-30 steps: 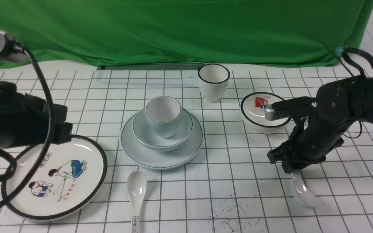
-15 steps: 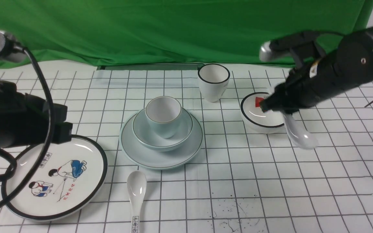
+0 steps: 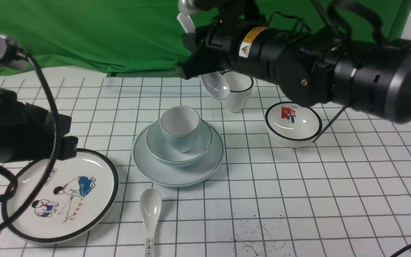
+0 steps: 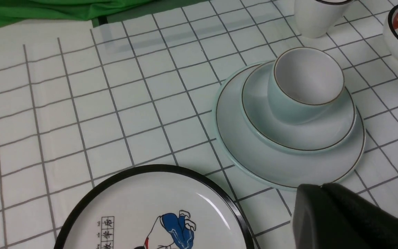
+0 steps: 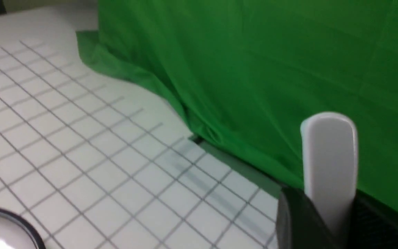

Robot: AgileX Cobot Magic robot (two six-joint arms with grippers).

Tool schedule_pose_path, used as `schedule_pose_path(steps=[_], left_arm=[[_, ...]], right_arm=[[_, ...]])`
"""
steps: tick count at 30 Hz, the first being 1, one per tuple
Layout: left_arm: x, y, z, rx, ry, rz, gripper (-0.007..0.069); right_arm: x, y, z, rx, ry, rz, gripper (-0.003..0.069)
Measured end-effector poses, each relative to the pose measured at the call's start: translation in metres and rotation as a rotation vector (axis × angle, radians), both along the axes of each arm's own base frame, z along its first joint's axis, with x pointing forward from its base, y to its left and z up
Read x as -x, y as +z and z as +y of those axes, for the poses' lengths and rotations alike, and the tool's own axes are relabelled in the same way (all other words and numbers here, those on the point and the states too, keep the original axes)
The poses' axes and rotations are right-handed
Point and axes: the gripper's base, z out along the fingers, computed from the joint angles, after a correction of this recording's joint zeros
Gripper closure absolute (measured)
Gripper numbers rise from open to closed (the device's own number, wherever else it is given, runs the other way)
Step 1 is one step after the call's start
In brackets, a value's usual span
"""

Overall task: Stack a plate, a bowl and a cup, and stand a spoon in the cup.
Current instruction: Use the right arm to put the blue soup spoon into the blue teacup in the middle

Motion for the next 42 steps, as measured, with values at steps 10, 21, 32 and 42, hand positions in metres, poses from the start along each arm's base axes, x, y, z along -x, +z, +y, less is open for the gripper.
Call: schedule_pose_path(steps=[10, 21, 32, 42], left_arm=[[-0.001, 0.001, 0.0, -0.006, 0.002, -0.019, 0.0661], [-0.001, 0.002, 0.001, -0.008, 0.003, -0.03, 0.0661], [-0.002, 0.002, 0.001, -0.01, 0.003, -0.033, 0.0661], [0.007, 0.006, 0.002, 0.036, 0.028, -0.03, 0.0661]], right_arm=[[-0.02, -0.057, 0.027, -0.222, -0.009, 0.04, 0.049], [-0.027, -0.096, 0.033, -0.19, -0.02, 0.105, 0.049], [-0.028, -0.104, 0.034, -0.178, -0.022, 0.119, 0.0381], [-0.013, -0.048, 0.021, -0.1, -0.011, 0.087, 0.0549]])
